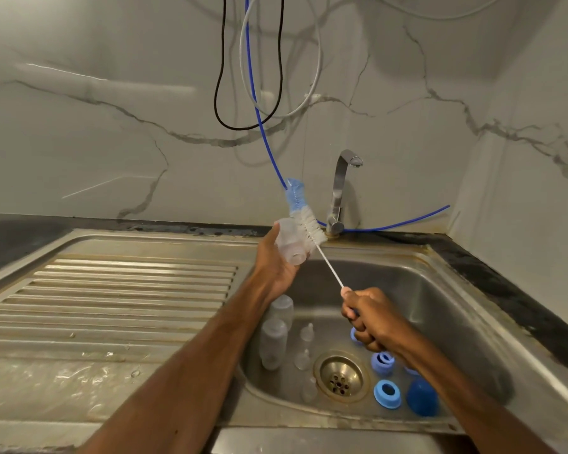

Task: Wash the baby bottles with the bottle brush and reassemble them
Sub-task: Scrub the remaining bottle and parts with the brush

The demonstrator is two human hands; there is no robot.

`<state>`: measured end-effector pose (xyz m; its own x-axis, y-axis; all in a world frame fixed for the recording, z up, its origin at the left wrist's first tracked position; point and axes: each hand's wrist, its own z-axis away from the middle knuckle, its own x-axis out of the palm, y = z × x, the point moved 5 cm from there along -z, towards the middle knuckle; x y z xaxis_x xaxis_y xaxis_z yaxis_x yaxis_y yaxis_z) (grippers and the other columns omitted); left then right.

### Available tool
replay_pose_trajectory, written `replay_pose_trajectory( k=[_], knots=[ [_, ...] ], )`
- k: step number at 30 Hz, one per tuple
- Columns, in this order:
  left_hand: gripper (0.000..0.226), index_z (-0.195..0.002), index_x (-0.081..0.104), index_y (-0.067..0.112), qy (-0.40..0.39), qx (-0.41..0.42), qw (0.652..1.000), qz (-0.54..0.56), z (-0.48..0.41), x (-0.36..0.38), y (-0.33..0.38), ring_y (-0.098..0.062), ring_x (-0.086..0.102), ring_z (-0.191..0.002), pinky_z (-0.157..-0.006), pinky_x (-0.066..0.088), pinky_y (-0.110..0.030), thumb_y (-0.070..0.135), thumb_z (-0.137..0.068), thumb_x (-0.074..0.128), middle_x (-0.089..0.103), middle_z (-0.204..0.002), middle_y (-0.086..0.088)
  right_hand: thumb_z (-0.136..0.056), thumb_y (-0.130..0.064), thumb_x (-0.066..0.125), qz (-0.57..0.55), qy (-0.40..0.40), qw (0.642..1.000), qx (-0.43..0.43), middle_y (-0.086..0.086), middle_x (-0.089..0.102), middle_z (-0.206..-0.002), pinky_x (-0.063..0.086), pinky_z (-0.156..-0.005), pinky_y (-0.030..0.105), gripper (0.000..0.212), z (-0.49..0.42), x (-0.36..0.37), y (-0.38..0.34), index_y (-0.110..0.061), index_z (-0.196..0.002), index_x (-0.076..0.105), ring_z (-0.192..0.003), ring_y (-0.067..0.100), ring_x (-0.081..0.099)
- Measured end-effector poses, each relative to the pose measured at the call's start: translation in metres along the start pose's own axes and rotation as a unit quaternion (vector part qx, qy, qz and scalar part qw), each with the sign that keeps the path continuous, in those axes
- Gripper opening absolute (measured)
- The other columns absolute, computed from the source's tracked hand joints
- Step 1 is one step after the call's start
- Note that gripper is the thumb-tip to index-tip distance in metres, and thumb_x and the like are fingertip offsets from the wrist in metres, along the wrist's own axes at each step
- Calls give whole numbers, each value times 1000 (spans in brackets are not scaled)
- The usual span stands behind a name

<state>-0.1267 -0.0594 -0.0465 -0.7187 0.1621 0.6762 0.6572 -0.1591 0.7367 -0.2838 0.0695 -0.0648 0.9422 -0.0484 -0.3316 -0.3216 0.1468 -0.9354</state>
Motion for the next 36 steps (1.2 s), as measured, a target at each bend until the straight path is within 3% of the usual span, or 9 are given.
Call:
replay_pose_trajectory(
  k=[6,8,12,17,20,25,29,32,36],
  knots=[
    [36,-132,56,10,-12,54,998,-10,-3,-8,6,-33,62,-116,-102,51,-52,35,-106,51,64,-122,-17,-107,-40,40,12,-52,999,5,0,26,-50,16,-40,15,52,16,5,2,-18,-60,40,-37,10,18],
    [40,-136,55,9,-2,47,999,-1,-2,-10,6,-31,64,-114,-95,57,-47,36,-105,51,65,-123,-16,-108,-40,39,16,-46,999,-3,-1,26,-48,17,-39,15,52,13,6,-1,-18,-60,40,-37,10,19],
    [46,-139,56,8,-29,6,998,-59,4,7,-4,-14,72,-86,-68,57,-23,40,-107,47,74,-108,-7,-108,-39,39,-8,9,1000,-16,-2,29,-45,18,-42,15,53,-2,0,-3,-15,-62,44,-35,10,21],
    [42,-127,60,6,22,37,999,-28,-2,-7,2,-29,68,-104,-88,56,-40,40,-104,53,71,-115,-15,-108,-39,39,2,-33,999,15,-1,30,-48,18,-39,15,51,5,4,6,-17,-63,44,-37,10,22],
    [50,-131,58,7,78,46,996,-28,-4,-30,6,-30,70,-110,-85,61,-41,42,-96,66,71,-122,-16,-108,-37,39,38,-21,999,-6,-2,30,-46,18,-38,15,50,9,3,2,-17,-62,43,-35,10,21],
    [41,-119,60,12,65,23,996,-56,-2,-12,-4,-29,70,-110,-85,61,-41,40,-92,71,71,-117,-14,-109,-36,39,-6,19,999,-31,-3,28,-44,17,-40,15,52,3,-2,-6,-15,-61,42,-34,10,21],
    [52,-134,56,9,74,33,996,-29,-6,-25,1,-32,69,-113,-85,61,-41,39,-94,70,68,-126,-18,-107,-37,42,30,5,999,-30,-1,31,-45,18,-38,17,51,12,0,4,-15,-61,45,-35,10,22],
    [42,-128,58,8,34,-16,999,-23,-3,-18,-8,-36,67,-118,-94,58,-45,35,-98,65,67,-127,-22,-108,-35,41,32,37,997,-52,-1,29,-43,18,-39,18,52,5,-4,-4,-13,-61,45,-33,10,23],
    [47,-132,57,2,-3,-32,999,34,1,-2,-10,-38,66,-118,-89,61,-45,30,-95,66,65,-131,-24,-108,-37,40,0,29,999,-45,-3,29,-44,17,-40,17,52,5,-3,-6,-14,-62,44,-34,10,22]
  ],
)
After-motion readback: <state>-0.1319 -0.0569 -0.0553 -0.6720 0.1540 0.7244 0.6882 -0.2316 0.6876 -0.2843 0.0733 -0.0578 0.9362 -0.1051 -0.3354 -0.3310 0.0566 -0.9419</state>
